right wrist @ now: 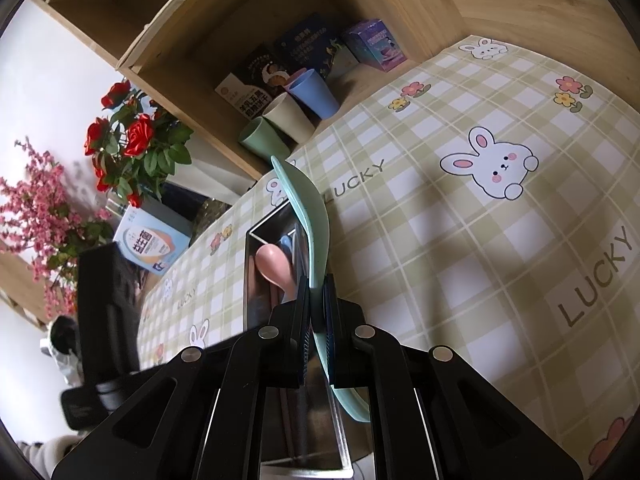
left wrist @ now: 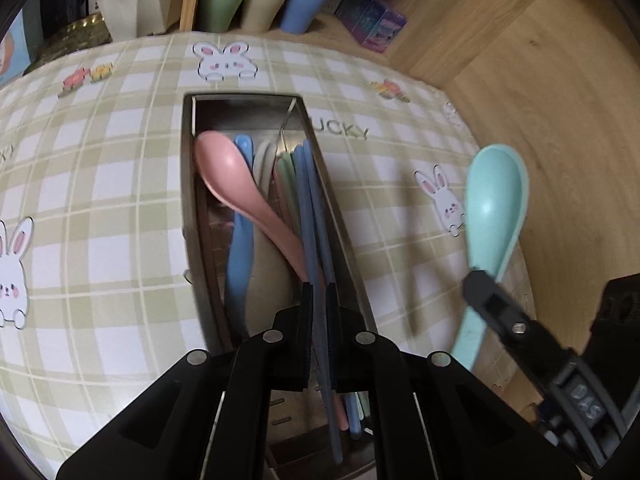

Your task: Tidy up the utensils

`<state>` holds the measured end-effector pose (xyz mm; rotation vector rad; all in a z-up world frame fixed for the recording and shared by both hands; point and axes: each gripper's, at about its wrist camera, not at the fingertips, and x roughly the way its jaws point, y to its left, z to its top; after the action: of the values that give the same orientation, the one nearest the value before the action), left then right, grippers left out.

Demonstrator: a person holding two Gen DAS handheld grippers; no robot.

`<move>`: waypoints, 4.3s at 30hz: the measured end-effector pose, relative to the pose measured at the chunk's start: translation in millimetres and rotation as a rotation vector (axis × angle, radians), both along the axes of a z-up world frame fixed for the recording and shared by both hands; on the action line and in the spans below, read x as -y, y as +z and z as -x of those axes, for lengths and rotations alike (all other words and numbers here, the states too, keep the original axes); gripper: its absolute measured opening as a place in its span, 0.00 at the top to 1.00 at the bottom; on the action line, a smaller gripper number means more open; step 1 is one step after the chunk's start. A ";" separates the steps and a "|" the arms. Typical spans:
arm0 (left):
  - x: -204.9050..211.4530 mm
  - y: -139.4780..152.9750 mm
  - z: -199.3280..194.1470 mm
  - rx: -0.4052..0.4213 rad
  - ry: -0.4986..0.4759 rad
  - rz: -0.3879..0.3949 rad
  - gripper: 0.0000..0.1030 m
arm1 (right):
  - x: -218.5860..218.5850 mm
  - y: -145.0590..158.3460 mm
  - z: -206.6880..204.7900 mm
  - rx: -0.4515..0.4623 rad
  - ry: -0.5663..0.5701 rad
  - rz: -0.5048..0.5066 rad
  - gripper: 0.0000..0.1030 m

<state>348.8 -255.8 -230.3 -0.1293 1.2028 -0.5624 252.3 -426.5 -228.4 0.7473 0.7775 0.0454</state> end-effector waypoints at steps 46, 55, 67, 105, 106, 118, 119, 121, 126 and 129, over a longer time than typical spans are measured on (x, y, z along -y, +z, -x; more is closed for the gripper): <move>-194.6 51.1 29.8 0.313 0.201 -0.108 0.06 | -110.8 -15.6 -122.3 -0.321 0.091 0.394 0.94; -202.3 54.2 30.2 0.322 0.230 -0.101 0.06 | -122.1 -15.1 -121.8 -0.335 0.123 0.395 0.92; -201.6 77.3 42.1 0.398 0.246 -0.150 0.06 | -126.7 10.4 -102.9 -0.309 0.137 0.436 0.92; -272.0 285.6 284.1 0.878 0.301 -0.202 0.06 | -202.0 259.3 181.1 0.325 0.139 0.542 0.15; -271.9 289.2 290.8 0.887 0.303 -0.208 0.06 | -202.9 262.6 188.5 0.338 0.143 0.537 0.15; -277.5 301.5 330.2 0.951 0.318 -0.145 0.06 | -213.3 277.5 233.0 0.408 0.142 0.577 0.15; -276.5 301.4 330.3 0.954 0.317 -0.144 0.06 | -213.8 278.4 233.6 0.411 0.141 0.580 0.15; -274.7 301.1 330.0 0.952 0.314 -0.147 0.06 | -214.9 279.3 234.9 0.417 0.139 0.585 0.15; -275.2 301.0 329.6 0.948 0.320 -0.149 0.06 | -216.3 282.1 238.6 0.428 0.138 0.586 0.15; -277.3 302.6 330.9 0.950 0.323 -0.148 0.06 | -215.7 282.6 240.3 0.432 0.136 0.587 0.15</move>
<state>17.9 21.5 72.3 0.0719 0.2800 -0.1890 12.0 -210.8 54.2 0.1138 0.3899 0.0927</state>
